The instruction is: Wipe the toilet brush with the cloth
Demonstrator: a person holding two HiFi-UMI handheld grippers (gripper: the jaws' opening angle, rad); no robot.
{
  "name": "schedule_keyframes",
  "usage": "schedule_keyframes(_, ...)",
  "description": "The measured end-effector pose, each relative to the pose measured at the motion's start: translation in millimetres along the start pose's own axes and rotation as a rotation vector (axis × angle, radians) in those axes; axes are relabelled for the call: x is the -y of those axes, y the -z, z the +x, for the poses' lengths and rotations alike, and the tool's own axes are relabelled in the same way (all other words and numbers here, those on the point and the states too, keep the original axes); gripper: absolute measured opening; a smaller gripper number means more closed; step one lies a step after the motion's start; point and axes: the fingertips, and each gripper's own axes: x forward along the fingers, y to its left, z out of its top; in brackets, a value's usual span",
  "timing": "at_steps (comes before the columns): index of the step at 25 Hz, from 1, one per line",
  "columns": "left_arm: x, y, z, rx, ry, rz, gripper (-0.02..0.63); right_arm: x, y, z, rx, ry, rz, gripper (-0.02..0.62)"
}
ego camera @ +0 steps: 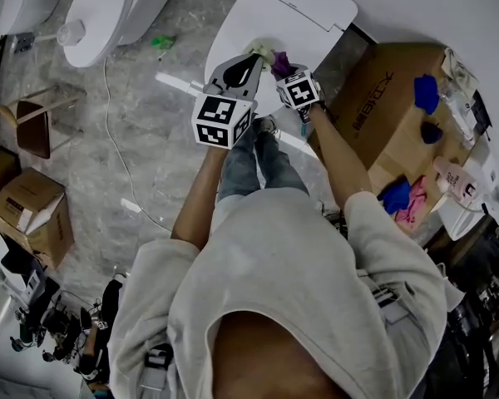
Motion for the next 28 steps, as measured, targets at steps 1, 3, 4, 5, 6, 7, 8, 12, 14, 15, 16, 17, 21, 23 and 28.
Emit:
schedule_keyframes(1,-0.7,-0.3,-0.7,-0.001,0.001,0.002,0.020,-0.8,4.4,4.4,-0.018,-0.005,0.012,0.101)
schedule_keyframes(3,-2.5,0.7,-3.2,-0.005,0.001,0.006,0.020,-3.4,14.5,8.7,-0.064,-0.013,0.035,0.103)
schedule_keyframes(4,-3.6,1.9,-4.7,-0.009,0.000,0.008,0.020,-4.8,20.3,8.3,-0.087,-0.015,0.049,0.103)
schedule_keyframes(5,-4.7,3.4,-6.3,-0.012,-0.001,0.009,0.020,-6.3,27.0,7.2,-0.109,-0.018,0.061,0.103)
schedule_keyframes(6,-5.5,4.9,-7.7,-0.016,-0.003,0.009,0.020,-7.8,34.4,6.0,-0.128,-0.020,0.066,0.103)
schedule_keyframes(7,-5.9,6.1,-8.9,-0.018,-0.005,0.009,0.020,-8.6,41.9,4.3,-0.143,-0.020,0.066,0.103)
schedule_keyframes(8,-6.0,6.9,-9.5,-0.019,-0.007,0.009,0.020,-8.0,48.9,2.2,-0.155,-0.016,0.068,0.103)
schedule_keyframes(12,-4.1,7.0,-10.4,-0.015,-0.006,0.009,0.020,4.0,62.6,-12.4,-0.125,0.027,0.124,0.103)
schedule_keyframes(14,-3.2,6.1,-10.7,-0.010,-0.007,0.011,0.020,10.1,52.2,-24.2,-0.044,0.042,0.137,0.103)
schedule_keyframes(15,-3.5,5.7,-11.0,-0.008,-0.009,0.011,0.020,12.7,41.8,-33.0,0.009,0.050,0.138,0.103)
schedule_keyframes(16,-3.7,5.5,-11.4,-0.006,-0.012,0.010,0.020,14.9,28.5,-44.9,0.066,0.062,0.136,0.103)
schedule_keyframes(17,-3.8,5.5,-11.8,-0.004,-0.014,0.009,0.020,16.3,13.5,-59.2,0.124,0.075,0.128,0.103)
schedule_keyframes(21,-1.9,5.6,-12.8,0.004,-0.024,0.006,0.020,7.1,-50.7,-128.7,0.350,0.104,0.043,0.103)
schedule_keyframes(23,-1.3,6.3,-13.0,0.005,-0.029,0.004,0.020,-6.3,-78.0,-161.6,0.442,0.099,-0.015,0.103)
schedule_keyframes(28,-0.9,5.6,-12.6,0.011,-0.041,0.004,0.020,-47.0,-114.9,-207.5,0.566,0.058,-0.138,0.103)
